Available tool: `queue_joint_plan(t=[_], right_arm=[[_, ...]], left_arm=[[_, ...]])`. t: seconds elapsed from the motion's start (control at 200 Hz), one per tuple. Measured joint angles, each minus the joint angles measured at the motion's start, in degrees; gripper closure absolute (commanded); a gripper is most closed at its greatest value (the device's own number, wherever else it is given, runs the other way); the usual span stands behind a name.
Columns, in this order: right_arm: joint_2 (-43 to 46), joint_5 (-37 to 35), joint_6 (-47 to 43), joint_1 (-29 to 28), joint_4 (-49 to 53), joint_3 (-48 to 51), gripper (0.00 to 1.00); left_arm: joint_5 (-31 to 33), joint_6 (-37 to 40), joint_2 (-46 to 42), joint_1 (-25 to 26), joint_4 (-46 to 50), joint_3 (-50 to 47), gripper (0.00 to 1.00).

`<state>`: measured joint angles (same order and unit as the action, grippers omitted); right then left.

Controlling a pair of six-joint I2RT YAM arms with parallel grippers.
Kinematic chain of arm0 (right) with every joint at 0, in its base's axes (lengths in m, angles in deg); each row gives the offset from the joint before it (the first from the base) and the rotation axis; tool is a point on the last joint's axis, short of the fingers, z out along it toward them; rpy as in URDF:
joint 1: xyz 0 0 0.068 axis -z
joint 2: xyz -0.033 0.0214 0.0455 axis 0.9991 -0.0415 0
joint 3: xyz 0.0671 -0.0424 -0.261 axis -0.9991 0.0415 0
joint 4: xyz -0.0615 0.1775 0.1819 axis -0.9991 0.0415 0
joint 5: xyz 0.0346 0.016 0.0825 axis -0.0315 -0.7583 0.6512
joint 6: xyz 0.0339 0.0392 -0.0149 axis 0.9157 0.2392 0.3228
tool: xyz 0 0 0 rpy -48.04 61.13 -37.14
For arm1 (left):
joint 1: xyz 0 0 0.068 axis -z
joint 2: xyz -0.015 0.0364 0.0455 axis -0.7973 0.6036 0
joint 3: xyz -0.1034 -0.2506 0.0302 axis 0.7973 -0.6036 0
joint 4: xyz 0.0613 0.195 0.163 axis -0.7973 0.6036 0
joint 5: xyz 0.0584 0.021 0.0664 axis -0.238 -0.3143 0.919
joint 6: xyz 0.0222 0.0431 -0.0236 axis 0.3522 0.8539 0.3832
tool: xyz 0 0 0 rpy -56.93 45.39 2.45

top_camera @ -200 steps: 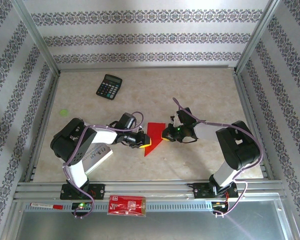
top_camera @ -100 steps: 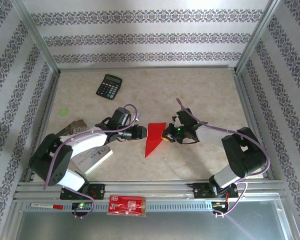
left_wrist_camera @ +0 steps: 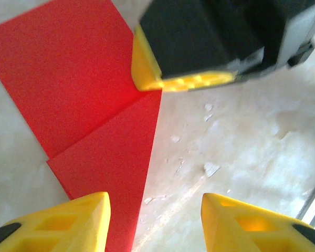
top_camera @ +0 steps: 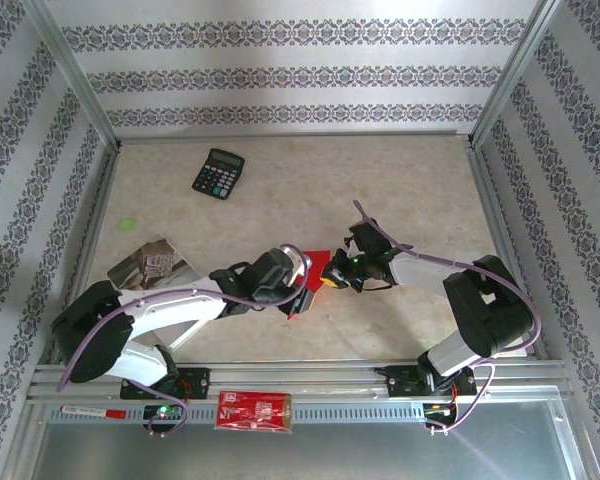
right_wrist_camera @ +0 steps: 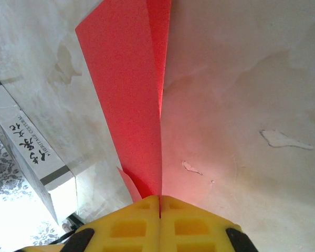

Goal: Fold a paper plane with a square sheet of paper (pick it up from the middle)
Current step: Fold the wing for the fifth time at the center of the table.

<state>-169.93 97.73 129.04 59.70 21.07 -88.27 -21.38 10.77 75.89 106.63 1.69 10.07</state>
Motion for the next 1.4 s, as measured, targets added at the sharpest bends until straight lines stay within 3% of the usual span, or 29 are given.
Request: queue_joint_plan(t=[0.4, 0.615, 0.749, 0.939, 1.399], right_arm=[[0.0, 1.0, 4.7, -0.5, -0.7, 0.0, 1.00], [0.0, 1.1, 6.1, -0.8, -1.3, 0.0, 1.00], [0.0, 1.1, 6.8, -0.9, -1.7, 0.0, 1.00], [0.0, 1.1, 7.3, -1.1, -2.2, 0.0, 1.00], [-0.4, 1.0, 7.6, -1.5, -3.5, 0.0, 1.00]], left_arm=[[16.2, 7.2, 9.3, 8.2, 1.3, 4.1, 0.42], [21.8, 9.5, 12.1, 8.9, 1.3, 5.5, 0.49], [23.6, 10.5, 13.2, 8.9, 1.2, 5.7, 0.59], [23.8, 10.9, 13.4, 8.9, 1.2, 5.7, 0.71], [23.8, 10.0, 13.5, 8.9, 1.0, 6.1, 0.88]])
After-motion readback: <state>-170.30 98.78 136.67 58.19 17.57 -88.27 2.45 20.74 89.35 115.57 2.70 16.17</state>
